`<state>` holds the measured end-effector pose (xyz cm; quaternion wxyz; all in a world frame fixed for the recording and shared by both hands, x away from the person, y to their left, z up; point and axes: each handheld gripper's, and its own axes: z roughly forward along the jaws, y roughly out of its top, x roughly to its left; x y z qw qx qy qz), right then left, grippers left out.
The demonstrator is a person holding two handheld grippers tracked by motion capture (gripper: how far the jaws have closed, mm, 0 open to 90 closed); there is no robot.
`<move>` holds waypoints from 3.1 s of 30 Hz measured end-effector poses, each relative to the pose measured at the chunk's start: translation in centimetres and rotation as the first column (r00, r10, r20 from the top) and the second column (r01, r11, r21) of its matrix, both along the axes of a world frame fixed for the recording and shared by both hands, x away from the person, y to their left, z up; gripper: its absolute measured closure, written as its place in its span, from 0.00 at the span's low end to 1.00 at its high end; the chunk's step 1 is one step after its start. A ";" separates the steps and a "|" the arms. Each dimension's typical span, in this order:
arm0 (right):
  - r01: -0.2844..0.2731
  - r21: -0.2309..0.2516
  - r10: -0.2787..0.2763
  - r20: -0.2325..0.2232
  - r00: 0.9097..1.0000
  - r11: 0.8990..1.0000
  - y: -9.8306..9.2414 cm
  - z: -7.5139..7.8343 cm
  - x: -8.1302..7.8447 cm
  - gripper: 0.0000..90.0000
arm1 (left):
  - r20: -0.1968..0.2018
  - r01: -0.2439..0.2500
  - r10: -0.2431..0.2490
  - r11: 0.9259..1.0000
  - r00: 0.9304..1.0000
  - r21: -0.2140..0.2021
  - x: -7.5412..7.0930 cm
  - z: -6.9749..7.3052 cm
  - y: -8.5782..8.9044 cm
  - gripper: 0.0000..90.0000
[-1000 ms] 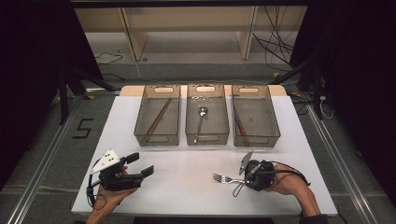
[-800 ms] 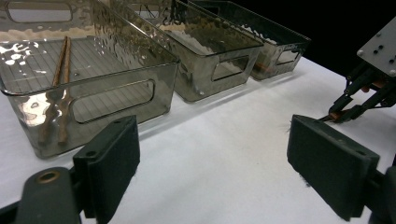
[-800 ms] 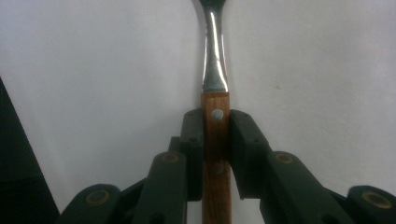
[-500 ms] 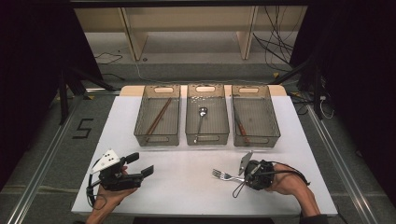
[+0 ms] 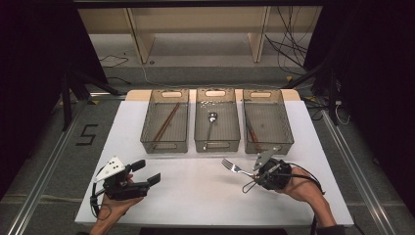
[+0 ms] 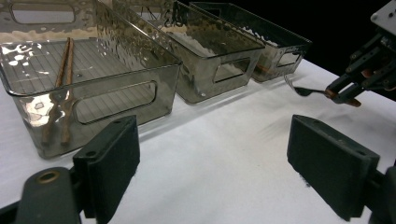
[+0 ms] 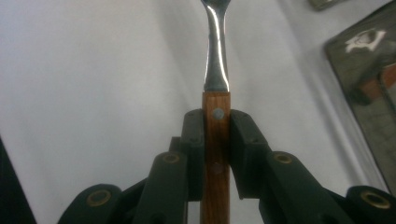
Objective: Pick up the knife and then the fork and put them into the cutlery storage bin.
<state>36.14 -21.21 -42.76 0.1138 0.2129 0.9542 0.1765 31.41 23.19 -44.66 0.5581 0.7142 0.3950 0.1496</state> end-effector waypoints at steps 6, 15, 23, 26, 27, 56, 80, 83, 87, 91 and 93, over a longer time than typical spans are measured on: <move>0.115 0.105 -0.117 0.015 0.993 0.988 -0.8 0.6 0.7 0.86 | 0.001 -0.005 0.005 1.000 1.000 -0.005 0.0 0.0 0.0 0.18; 0.198 0.226 -0.209 0.025 0.978 0.954 -1.3 1.7 1.1 0.86 | 0.002 -0.010 0.010 1.000 1.000 -0.007 -0.1 0.0 0.0 0.18; 0.273 0.319 -0.296 0.027 0.955 0.908 -1.7 2.9 1.9 0.86 | 0.007 -0.013 0.013 1.000 1.000 -0.009 -0.1 0.0 0.1 0.18; 0.298 0.336 -0.326 0.027 0.945 0.893 -1.9 3.3 2.5 0.86 | 0.007 -0.014 0.014 1.000 1.000 -0.009 -0.1 0.0 0.1 0.18; 0.307 0.342 -0.336 0.028 0.941 0.888 -2.0 3.4 2.6 0.86 | 0.008 -0.015 0.015 1.000 1.000 -0.010 -0.1 0.0 0.1 0.18; 0.495 0.396 -0.540 0.002 0.842 0.773 -4.0 6.3 9.6 0.86 | 0.008 -0.019 0.019 1.000 1.000 -0.015 0.0 0.0 0.2 0.18; 0.588 0.365 -0.616 -0.049 0.787 0.722 -3.2 5.4 14.0 0.86 | 0.008 -0.020 0.020 1.000 1.000 -0.020 0.0 0.0 0.2 0.18; 0.595 0.357 -0.619 -0.056 0.783 0.721 -3.4 5.0 14.3 0.86 | 0.009 -0.019 0.019 1.000 1.000 -0.021 0.0 0.0 0.2 0.18; 0.609 0.353 -0.631 -0.066 0.773 0.710 -3.6 4.7 14.6 0.86 | 0.009 -0.019 0.020 1.000 1.000 -0.020 0.0 0.0 0.2 0.18; 0.625 0.341 -0.641 -0.080 0.764 0.702 -3.8 4.2 14.7 0.86 | 0.010 -0.017 0.017 1.000 1.000 -0.016 0.0 0.0 0.2 0.18; 0.631 0.333 -0.643 -0.090 0.761 0.700 -3.9 3.9 14.8 0.86 | 0.009 -0.016 0.016 1.000 1.000 -0.015 0.0 0.0 0.2 0.18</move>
